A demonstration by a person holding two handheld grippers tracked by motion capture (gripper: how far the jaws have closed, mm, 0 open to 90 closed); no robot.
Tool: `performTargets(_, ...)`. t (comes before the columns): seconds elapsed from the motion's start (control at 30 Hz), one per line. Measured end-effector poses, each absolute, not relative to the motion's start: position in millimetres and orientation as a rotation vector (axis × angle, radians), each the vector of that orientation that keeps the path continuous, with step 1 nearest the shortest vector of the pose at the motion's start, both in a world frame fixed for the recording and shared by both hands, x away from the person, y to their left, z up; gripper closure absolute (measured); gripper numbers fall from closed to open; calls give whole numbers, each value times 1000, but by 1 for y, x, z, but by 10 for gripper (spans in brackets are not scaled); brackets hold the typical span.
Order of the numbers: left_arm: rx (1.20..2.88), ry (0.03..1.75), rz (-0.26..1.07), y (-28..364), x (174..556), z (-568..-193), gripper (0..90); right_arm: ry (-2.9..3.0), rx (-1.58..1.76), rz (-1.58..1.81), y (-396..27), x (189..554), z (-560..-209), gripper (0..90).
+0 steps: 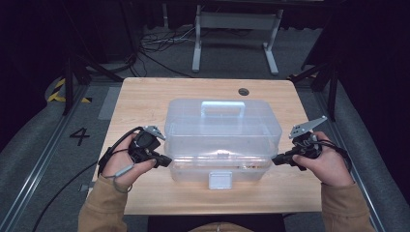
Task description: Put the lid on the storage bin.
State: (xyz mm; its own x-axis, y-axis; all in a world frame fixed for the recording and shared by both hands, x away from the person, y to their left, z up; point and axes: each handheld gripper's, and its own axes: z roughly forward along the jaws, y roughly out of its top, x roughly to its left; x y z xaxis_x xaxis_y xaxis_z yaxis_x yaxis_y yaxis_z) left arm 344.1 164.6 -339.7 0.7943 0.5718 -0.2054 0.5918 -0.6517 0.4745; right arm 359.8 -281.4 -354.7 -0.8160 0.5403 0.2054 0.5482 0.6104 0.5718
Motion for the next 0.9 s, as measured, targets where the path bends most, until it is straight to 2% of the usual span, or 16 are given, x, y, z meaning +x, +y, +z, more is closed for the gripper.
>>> performTargets(0.9, 2565, 817, -129, 157, 346, -352, 884, -2802, -912, -830, -275, 364, -370, 887)
